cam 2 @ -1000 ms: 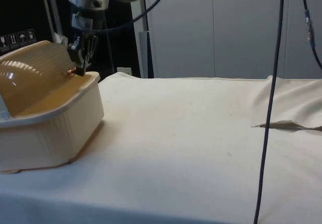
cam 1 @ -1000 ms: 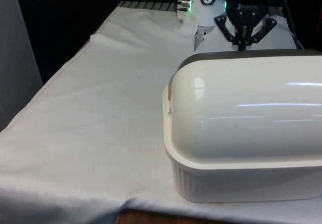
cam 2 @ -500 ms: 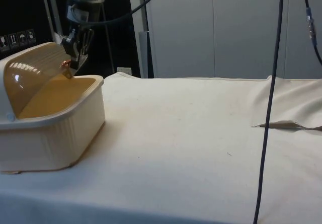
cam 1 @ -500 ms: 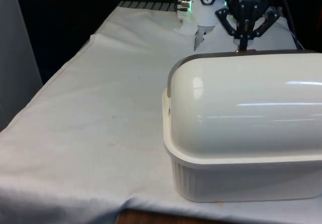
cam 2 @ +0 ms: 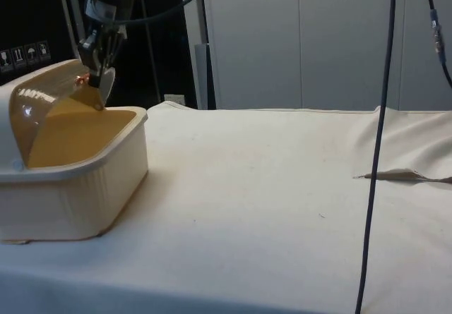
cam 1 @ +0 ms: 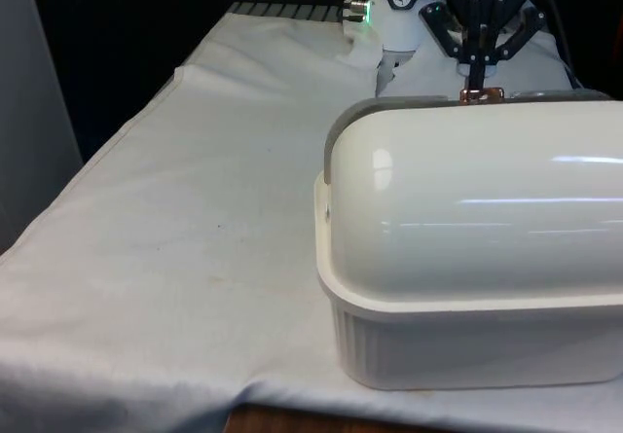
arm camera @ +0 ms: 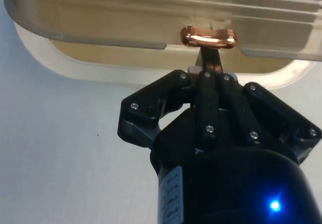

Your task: Open the lid, then close it.

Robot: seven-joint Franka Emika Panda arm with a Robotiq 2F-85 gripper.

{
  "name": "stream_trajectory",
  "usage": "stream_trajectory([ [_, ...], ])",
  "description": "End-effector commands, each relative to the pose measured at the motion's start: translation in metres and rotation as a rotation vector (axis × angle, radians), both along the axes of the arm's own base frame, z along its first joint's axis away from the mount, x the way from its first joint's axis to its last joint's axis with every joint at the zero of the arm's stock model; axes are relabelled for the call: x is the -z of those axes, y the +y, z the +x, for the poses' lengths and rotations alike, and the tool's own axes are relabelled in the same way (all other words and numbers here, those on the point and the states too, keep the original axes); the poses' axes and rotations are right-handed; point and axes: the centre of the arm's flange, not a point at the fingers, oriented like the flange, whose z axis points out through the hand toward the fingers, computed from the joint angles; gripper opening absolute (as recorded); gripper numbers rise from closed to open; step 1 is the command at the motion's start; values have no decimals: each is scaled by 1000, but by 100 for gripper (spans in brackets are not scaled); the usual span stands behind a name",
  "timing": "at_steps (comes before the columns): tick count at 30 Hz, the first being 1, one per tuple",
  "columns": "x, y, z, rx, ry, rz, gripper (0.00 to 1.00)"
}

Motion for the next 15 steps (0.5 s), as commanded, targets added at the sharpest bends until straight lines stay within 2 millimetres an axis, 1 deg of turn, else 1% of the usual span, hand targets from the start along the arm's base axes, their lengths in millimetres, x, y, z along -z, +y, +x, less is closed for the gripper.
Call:
stream_trajectory([
  [1, 0, 2, 4, 0, -6, 11, 0],
  [4, -2, 3, 8, 0, -13, 13, 0],
  [5, -3, 1, 5, 2, -10, 4, 0],
  [6, -2, 3, 11, 1, -17, 14, 0],
  [13, -8, 5, 22, 3, -32, 15, 0],
  [14, -6, 4, 20, 2, -31, 6, 0],
  [15, -8, 5, 22, 3, -32, 15, 0],
])
